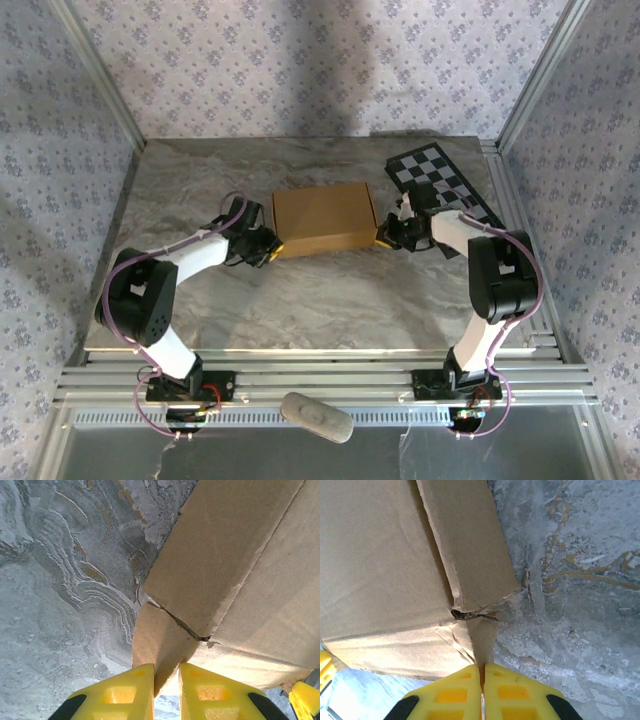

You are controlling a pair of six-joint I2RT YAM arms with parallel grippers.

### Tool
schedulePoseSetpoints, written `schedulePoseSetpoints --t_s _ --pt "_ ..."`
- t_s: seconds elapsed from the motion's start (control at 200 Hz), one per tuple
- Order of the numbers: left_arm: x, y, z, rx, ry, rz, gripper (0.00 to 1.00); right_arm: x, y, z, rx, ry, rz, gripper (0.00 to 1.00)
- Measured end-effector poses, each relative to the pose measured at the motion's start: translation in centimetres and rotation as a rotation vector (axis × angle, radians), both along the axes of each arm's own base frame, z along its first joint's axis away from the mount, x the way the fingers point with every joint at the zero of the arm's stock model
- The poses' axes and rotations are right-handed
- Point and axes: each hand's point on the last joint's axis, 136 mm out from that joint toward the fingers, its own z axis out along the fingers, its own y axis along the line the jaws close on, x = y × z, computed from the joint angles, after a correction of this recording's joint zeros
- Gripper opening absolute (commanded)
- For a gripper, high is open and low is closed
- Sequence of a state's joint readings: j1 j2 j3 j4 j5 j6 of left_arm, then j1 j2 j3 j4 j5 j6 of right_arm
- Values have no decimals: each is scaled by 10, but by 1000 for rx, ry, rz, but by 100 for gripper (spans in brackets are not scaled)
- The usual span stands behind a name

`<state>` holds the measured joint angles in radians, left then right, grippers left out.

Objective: Fold the paper box

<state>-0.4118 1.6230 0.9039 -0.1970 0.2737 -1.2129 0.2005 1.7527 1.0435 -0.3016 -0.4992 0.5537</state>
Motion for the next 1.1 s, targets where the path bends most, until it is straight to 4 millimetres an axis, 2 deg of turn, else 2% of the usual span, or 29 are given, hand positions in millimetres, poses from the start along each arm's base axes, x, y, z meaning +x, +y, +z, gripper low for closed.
schedulePoseSetpoints --t_s 0.33,0.505,0.58,0.72,1.099 --pt "1 2 0 0 0 6 18 1 1 -3 16 -22 23 6" --pt "1 2 0 -1 3 10 27 2 2 -3 19 -24 24 6" --pt "1 2 0 -3 4 11 34 2 2 -3 23 -25 27 5" --pt "2 4 0 -7 8 18 42 2 2 -2 29 -29 32 5" --pt "8 15 1 -21 12 44 46 2 1 -3 43 -27 43 5"
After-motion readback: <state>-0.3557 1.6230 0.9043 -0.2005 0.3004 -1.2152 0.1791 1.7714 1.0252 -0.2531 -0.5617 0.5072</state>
